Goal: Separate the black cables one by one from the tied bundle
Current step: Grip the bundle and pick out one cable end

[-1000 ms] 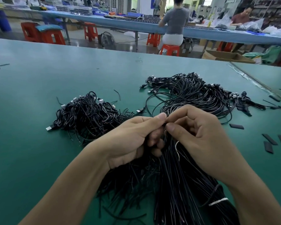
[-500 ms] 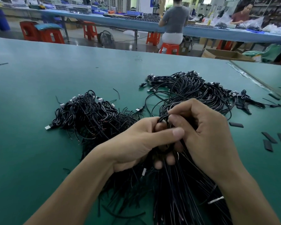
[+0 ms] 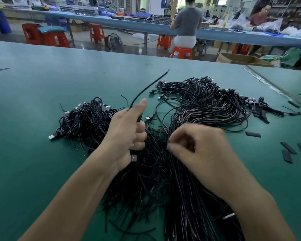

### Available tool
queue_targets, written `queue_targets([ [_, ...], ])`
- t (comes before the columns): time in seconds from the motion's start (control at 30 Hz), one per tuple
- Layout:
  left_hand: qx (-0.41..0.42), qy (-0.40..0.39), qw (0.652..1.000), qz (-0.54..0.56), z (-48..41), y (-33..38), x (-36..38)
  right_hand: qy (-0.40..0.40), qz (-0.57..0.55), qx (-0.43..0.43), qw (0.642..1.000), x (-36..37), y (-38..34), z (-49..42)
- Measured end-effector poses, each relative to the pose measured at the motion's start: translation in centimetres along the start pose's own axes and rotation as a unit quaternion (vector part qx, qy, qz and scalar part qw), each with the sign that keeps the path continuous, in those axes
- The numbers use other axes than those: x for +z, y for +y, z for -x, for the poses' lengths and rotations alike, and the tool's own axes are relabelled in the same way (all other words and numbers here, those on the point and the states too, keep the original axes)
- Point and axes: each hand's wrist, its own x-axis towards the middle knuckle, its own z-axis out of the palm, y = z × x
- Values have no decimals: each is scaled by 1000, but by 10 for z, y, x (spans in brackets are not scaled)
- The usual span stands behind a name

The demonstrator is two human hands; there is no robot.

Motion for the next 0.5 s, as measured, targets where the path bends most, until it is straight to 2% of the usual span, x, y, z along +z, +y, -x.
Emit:
queue_targets([
  [0.07,-26,5,1000,6,2,0,2,-122,53,50,990,10,3,1],
  [0.13,-42,2,999,19,3,0,3,-165,87,65,980,22,4,3],
  [0.23,-28,10,1000,6,4,-3,5,-137,114,55,983,34,4,3],
  [0.5,21,-3,999,-50,1,-6,4,-104,79,55,990,38,2,4],
])
